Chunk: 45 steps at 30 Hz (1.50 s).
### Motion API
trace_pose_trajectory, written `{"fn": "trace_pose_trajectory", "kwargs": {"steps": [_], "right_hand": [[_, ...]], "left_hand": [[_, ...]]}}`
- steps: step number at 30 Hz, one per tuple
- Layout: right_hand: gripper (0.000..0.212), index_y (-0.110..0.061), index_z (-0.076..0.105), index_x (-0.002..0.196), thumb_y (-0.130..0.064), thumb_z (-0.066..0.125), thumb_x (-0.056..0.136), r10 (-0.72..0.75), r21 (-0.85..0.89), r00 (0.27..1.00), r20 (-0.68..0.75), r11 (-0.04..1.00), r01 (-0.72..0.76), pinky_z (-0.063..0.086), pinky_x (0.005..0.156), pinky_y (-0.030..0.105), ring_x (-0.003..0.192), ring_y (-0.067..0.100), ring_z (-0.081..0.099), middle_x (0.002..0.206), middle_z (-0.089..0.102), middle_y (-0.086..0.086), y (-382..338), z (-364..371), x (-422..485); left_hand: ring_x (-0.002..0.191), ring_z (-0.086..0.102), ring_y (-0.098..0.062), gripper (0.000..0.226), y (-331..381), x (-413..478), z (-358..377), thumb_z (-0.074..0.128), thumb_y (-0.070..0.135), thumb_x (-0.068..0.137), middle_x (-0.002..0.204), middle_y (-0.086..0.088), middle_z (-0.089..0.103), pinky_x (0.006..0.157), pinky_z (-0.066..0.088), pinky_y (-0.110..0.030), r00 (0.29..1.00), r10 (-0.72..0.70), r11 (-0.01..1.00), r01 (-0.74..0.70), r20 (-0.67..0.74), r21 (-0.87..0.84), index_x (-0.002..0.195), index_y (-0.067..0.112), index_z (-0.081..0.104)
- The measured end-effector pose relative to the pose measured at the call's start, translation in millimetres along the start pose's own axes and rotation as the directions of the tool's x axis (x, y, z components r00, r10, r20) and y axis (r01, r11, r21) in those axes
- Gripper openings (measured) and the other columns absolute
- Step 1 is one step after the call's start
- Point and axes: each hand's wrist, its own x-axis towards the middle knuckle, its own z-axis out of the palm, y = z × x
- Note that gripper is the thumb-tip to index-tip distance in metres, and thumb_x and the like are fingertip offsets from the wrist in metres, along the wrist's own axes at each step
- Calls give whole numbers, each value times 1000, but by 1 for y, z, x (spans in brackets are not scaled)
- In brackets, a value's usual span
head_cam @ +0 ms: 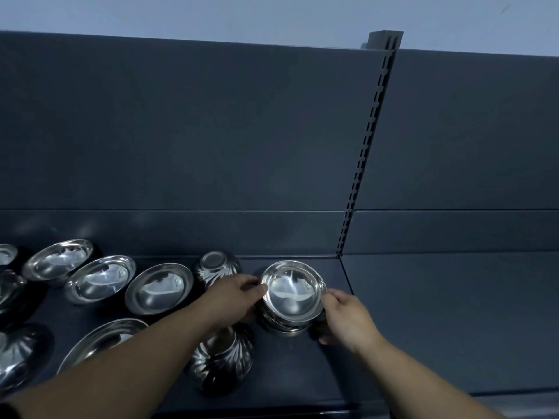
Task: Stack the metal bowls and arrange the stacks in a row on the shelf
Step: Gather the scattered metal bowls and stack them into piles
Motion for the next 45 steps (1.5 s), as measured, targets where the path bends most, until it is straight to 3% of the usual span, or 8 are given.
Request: {"fn": "trace_pose_trajectory", "kwargs": {"steps": [6, 13, 24, 28, 32, 37, 41, 45], "right_hand": [[23, -18, 69, 89, -22, 47, 97, -6, 69, 998, -66, 998, 10, 54, 52, 28, 81, 29, 69, 92, 72, 14, -3, -6, 14], [16, -20, 64, 101, -26, 50, 99, 17, 136, 998, -67, 991, -8, 58, 61, 32, 93, 30, 70, 99, 72, 11, -7, -15, 47], [33, -29, 56, 127, -43, 49, 98, 1, 120, 1000, -7, 993, 0, 61, 77, 39, 98, 25, 70, 112, 71, 2, 1, -24, 81], [30, -12, 58, 107, -32, 37, 100, 90, 141, 988, -122, 987, -73, 60, 73, 43, 85, 30, 68, 102, 67, 13, 16, -26, 66], [22, -9, 60, 85, -15, 43, 97, 127, 80, 990, 65, 988, -132, 50, 48, 26, 54, 20, 61, 73, 66, 12, 27, -8, 31], [16, -15, 62, 81, -14, 54, 95, 20, 3, 965, 262, 1000, -22, 48, 48, 23, 54, 14, 58, 68, 64, 3, 19, 30, 13], [16, -17, 63, 80, -14, 56, 94, -20, -17, 955, 297, 1000, 26, 50, 52, 24, 59, 15, 60, 69, 64, 2, 13, 51, 5], [10, -17, 65, 86, -14, 59, 94, -22, -1, 949, 314, 1000, 23, 50, 55, 23, 63, 15, 61, 74, 65, 3, 14, 63, -1]], "left_hand": [[97, 69, -13, 53, 5, 12, 8, 66, 53, 74, 105, 7, 73, 94, 54, -41, 999, 39, 999, -39, -10, 34, 118, 25, 66], [102, 65, -12, 30, 16, 40, 27, 61, 17, 93, 112, 0, 71, 96, 52, -32, 998, 53, 994, -56, -42, -91, 123, 14, 63], [113, 62, -14, 43, 18, 63, 39, 62, 17, 93, 126, 0, 65, 105, 46, -39, 995, 37, 994, -47, -91, -103, 134, 10, 55], [110, 59, -9, 38, 21, 53, 31, 60, 16, 94, 126, 5, 62, 103, 45, -30, 991, 87, 996, -86, -100, 20, 131, 10, 56], [114, 59, -10, 43, 17, 30, 5, 67, 25, 89, 125, 1, 63, 99, 42, -22, 990, 110, 966, -85, -90, 245, 129, 14, 58], [114, 57, -1, 82, 0, -19, -39, 78, 62, 59, 129, 15, 57, 102, 44, -22, 991, -55, 859, -16, 123, 512, 132, 34, 53], [135, 36, -7, 102, -26, -44, -38, 84, 51, 60, 149, 8, 36, 112, 24, -15, 977, -50, 671, -120, 206, 732, 146, 30, 34], [135, 37, -12, 104, -49, -45, -28, 85, 43, 59, 151, 5, 30, 113, 27, -19, 991, 69, 698, -133, 119, 704, 147, 30, 31]]}}
